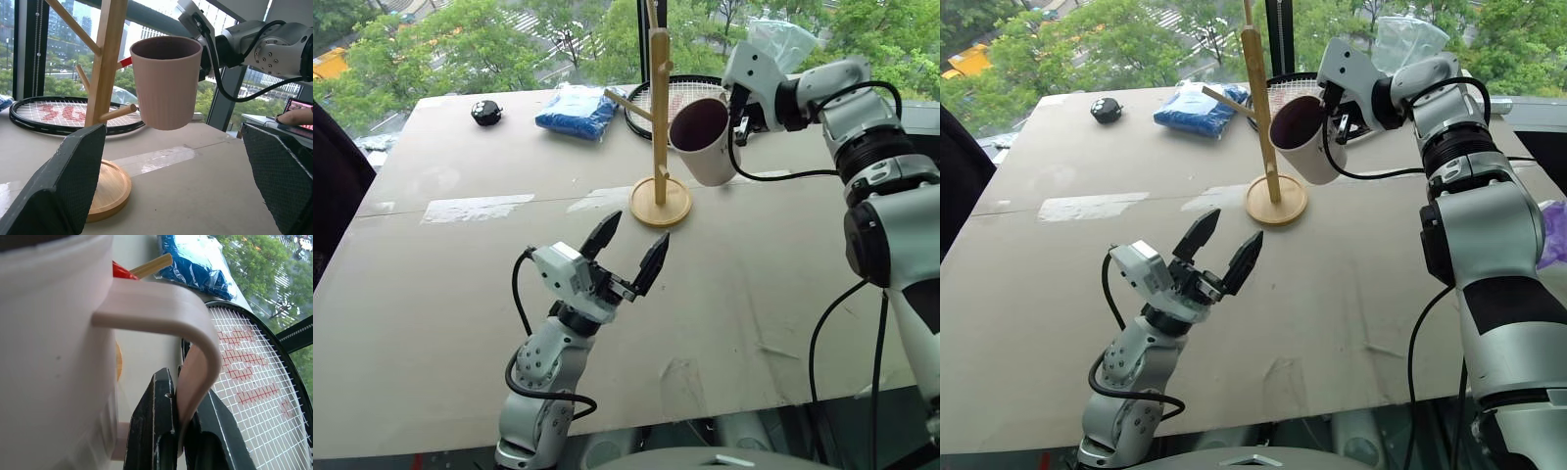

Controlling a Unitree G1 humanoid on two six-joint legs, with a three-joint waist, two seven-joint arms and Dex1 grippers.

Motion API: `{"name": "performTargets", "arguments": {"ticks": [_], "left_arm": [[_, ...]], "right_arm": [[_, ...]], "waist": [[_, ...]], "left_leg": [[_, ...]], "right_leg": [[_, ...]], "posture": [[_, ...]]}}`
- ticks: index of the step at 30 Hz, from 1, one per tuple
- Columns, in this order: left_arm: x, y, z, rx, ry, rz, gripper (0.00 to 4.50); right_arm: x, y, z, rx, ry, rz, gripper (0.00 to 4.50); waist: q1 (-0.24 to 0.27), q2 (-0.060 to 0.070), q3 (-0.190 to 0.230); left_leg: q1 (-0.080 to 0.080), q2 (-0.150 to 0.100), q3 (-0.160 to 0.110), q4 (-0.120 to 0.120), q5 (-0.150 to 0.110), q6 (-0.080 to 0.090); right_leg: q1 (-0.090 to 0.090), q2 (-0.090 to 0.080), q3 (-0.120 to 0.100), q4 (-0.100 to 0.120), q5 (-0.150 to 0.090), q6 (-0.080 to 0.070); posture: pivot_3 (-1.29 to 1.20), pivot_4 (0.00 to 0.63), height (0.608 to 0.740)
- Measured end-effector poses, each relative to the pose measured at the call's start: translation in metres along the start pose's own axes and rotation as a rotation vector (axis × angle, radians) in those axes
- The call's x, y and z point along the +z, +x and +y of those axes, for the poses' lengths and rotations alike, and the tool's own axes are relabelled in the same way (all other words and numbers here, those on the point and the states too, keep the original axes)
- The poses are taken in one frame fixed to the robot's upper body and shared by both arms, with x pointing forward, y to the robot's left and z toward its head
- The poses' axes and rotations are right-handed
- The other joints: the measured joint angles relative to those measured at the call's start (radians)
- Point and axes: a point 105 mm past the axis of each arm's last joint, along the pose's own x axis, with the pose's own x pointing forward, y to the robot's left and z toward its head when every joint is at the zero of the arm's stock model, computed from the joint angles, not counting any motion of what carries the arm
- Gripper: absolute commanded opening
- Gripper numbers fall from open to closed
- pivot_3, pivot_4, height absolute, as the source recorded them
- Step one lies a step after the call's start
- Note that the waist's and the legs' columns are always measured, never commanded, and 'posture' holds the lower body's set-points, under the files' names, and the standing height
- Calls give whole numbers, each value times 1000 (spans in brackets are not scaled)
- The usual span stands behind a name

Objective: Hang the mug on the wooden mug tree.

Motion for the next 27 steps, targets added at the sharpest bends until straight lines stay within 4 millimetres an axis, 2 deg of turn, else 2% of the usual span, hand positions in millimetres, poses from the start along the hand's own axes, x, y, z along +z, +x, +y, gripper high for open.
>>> {"name": "performTargets", "arguments": {"ticks": [14, 17, 24, 25, 27], "left_arm": [[-1, -2, -3, 21, 13, 10, 4500], [-1, -2, -3, 25, 15, 10, 4500], [2, -1, -1, 29, 10, -2, 4500], [2, -1, -1, 28, 9, -6, 4500], [4, 0, -1, 21, 10, -12, 4500]], "right_arm": [[14, 17, 16, 92, -28, -39, 45], [15, 18, 17, 102, -23, -36, 885], [20, 14, 12, 84, -20, -47, 4208], [19, 12, 10, 73, -15, -45, 4452], [14, 2, 3, 55, 11, -37, 4452]], "waist": [[0, 0, 0], [0, 0, 0], [0, 0, 0], [0, 0, 0], [5, 0, 0]], "left_leg": [[0, 0, 0, 0, 0, 0], [0, 0, 0, 0, 0, 0], [0, 0, 0, 0, 0, 0], [0, 0, 0, 0, 0, 0], [0, 0, 0, 0, 0, 0]], "right_leg": [[0, 0, 0, 0, 0, 0], [0, 0, 0, 0, 0, 0], [0, 0, 0, 0, 0, 0], [0, 0, 0, 0, 0, 0], [0, 0, -1, 0, 0, 0]], "posture": [[0, 150, 740], [0, 150, 740], [0, 150, 740], [0, 150, 740], [0, 150, 740]]}}
